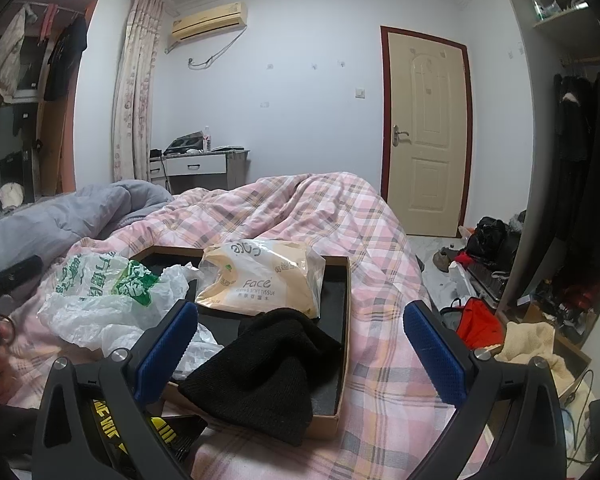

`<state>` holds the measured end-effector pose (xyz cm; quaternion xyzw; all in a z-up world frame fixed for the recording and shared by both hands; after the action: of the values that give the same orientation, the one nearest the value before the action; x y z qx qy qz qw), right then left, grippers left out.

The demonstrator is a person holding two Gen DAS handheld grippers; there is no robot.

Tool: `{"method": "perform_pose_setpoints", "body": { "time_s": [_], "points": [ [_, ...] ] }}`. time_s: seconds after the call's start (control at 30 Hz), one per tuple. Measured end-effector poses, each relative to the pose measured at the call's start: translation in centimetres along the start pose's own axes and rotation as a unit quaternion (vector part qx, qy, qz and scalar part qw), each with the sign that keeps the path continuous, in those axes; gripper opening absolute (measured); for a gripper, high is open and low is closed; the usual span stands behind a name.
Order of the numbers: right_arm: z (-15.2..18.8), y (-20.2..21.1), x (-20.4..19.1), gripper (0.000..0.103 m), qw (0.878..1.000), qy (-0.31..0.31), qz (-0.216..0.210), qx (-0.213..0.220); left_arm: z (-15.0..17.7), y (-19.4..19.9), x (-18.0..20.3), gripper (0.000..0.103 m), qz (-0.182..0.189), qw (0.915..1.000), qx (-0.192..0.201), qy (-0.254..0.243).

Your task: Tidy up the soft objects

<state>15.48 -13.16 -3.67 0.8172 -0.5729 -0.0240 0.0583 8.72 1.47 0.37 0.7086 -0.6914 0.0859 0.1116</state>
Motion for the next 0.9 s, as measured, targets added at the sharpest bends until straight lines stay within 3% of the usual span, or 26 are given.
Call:
{"method": "perform_pose_setpoints", "body": {
  "time_s": [0.17, 0.9],
  "points": [
    [0.0, -0.2, -0.5, 0.102, 1.0, 0.023, 0.005, 0.0, -0.2, 1.0, 0.8, 0.103, -0.005, 0.9995, 0.018, -0.027],
    [0.0, -0.1, -0.7, 0.102, 0.999, 0.039, 0.011, -0.003, 0.4, -0.1, 0.4, 0.103, -0.01, 0.9997, -0.004, -0.022]
  ]
}}
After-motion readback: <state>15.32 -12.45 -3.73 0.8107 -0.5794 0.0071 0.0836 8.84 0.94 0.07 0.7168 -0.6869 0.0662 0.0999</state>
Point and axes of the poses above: each gripper's, at about its wrist camera, not at the fingertips, and y roughly against the way its jaws point, x to its right, z to its underside, the point moved 10 cm from there along -y, roughly the way its jaws point, and after that the axes turned 10 degrees about x, right-handed, at the moved point
